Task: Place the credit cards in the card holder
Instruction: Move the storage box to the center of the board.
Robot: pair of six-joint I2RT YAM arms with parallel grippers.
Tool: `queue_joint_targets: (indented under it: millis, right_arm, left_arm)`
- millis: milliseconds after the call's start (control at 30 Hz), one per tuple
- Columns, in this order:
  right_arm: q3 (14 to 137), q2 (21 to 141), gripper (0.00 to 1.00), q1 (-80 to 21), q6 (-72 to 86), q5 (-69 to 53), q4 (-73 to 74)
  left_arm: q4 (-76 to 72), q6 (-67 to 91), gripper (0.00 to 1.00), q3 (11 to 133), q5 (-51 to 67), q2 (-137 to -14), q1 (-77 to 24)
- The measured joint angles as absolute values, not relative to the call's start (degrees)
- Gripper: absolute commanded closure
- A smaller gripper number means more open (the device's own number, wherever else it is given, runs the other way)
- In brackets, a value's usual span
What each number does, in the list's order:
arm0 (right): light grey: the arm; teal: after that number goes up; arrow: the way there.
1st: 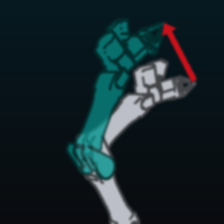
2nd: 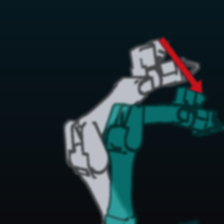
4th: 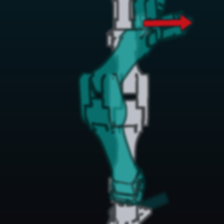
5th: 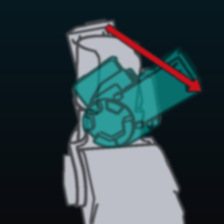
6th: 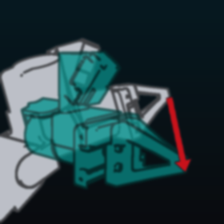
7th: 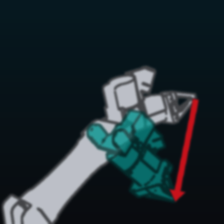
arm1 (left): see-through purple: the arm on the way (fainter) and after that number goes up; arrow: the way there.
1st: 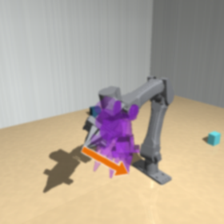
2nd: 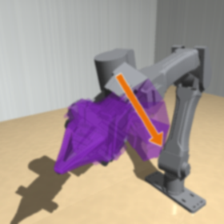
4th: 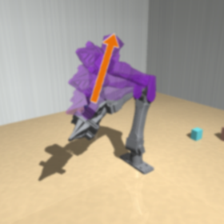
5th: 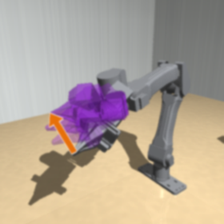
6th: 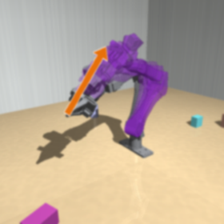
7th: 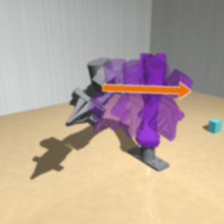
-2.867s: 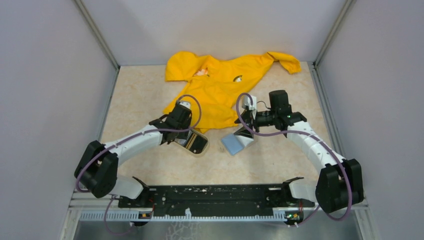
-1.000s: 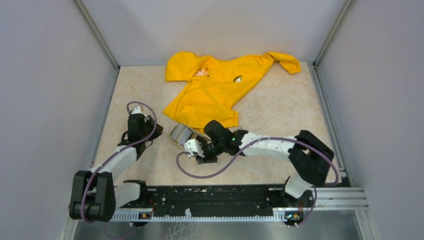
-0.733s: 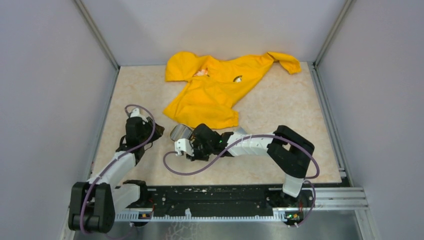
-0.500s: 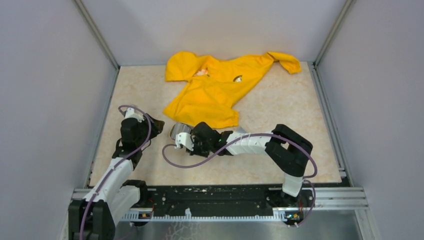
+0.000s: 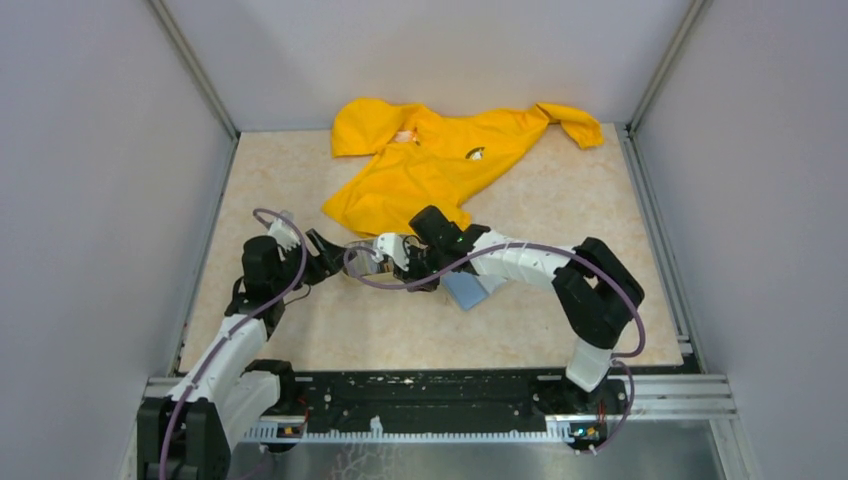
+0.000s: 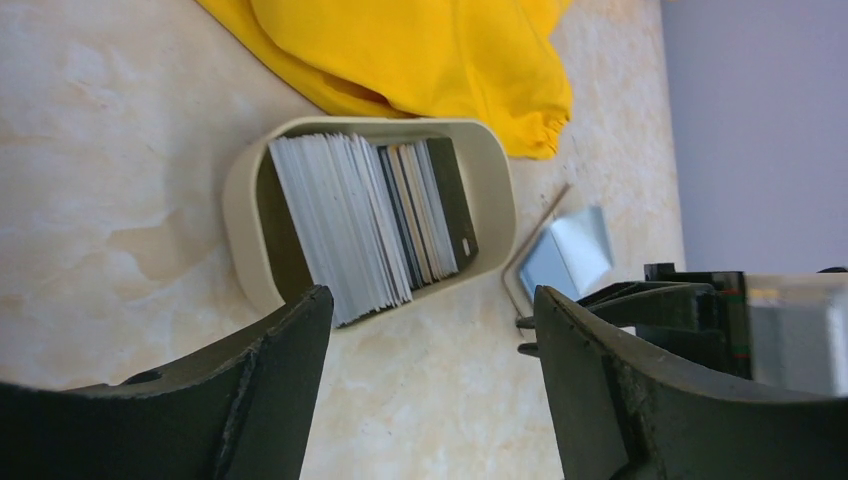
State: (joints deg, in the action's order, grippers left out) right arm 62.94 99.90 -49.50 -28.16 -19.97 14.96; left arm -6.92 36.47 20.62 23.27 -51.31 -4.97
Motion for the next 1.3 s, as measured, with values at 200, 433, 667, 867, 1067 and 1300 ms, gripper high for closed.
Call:
queue_joint_targets:
  millis: [200,433,667,867,1067,1300]
  right_arm:
    - [70.19,95.31,0.76,-47.81,-35.27,-34.79,29.63]
    - [67.75,85.23,0.75,-40.21,-38.96,-40.69,33.12]
    - [65.28,83.61,0.75,-37.19,-39.48,-43.88,32.69]
    - [64.75,83.61,0.75,-37.15,-39.48,-44.38,32.62]
    - [64.49,83.59,0.75,-36.93,-39.48,-44.51,32.56]
    - [64.49,83.59,0.75,-36.71,-39.48,-44.56,32.56]
  left_arm:
    - [-6.87,38.76,0.22,19.73,27.07,-50.09,-4.97]
    - [-1.04,41.98,0.23,20.47,22.83,-52.18,-4.99]
    - [1.76,42.06,0.25,24.86,19.64,-57.65,-5.1]
    - [2.39,42.0,0.26,27.24,17.87,-59.53,-6.04]
    - [2.74,41.95,0.27,30.06,16.34,-64.16,-8.47]
    - [2.76,41.8,0.28,31.38,14.66,-67.68,-9.67]
